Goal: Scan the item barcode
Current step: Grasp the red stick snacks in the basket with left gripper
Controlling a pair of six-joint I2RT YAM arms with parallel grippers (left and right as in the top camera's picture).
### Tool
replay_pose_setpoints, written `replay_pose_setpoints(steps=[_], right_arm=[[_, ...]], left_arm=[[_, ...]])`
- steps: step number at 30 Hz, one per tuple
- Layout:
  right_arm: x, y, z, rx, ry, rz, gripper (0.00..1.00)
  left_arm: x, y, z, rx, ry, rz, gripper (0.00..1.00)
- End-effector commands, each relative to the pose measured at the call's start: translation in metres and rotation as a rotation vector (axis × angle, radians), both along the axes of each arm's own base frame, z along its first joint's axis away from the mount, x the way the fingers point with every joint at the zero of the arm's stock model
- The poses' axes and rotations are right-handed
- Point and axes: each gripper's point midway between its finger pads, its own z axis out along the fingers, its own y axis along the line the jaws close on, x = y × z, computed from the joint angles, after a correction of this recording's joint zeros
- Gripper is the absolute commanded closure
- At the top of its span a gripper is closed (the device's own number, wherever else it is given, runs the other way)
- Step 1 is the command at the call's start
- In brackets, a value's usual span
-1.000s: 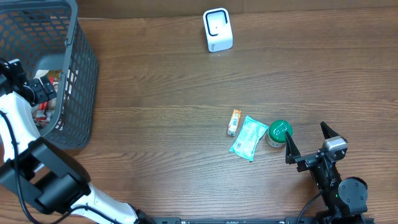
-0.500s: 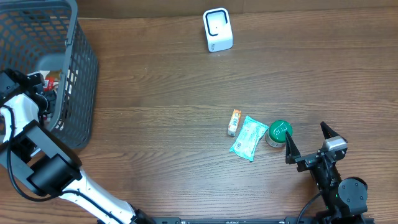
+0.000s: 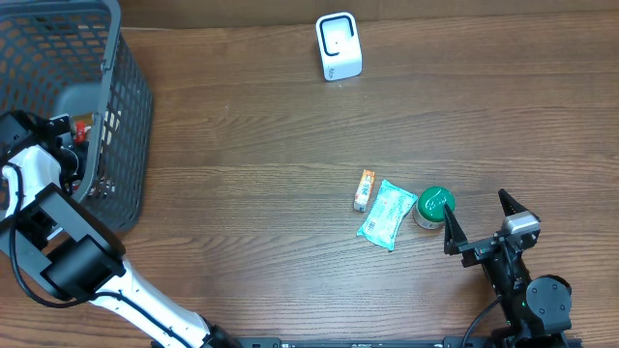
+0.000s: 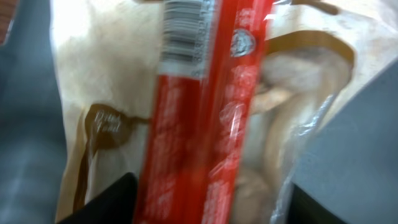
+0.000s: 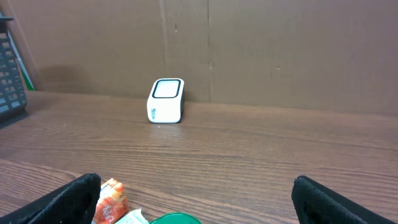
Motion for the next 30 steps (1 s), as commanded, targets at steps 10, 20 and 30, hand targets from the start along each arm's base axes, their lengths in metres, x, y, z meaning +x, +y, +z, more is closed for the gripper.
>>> replay_pose_setpoints(steps=[10,20,30], right_arm=[[0.001,-0.002,-0.003,-0.001,0.001,-0.010,0.00],[0.001,-0.002,-0.003,-0.001,0.001,-0.010,0.00],[0.001,-0.002,-0.003,-0.002,0.001,-0.010,0.00]], left_arm=[[-0.006,-0.002,0.007,-0.046,0.037,0.036,0.81],[0.006,0.009,0.145,0.113,-0.213,0.110,0.85],[-0.021,-0.021,0.315,0.184,-0.613,0.287,0.89]])
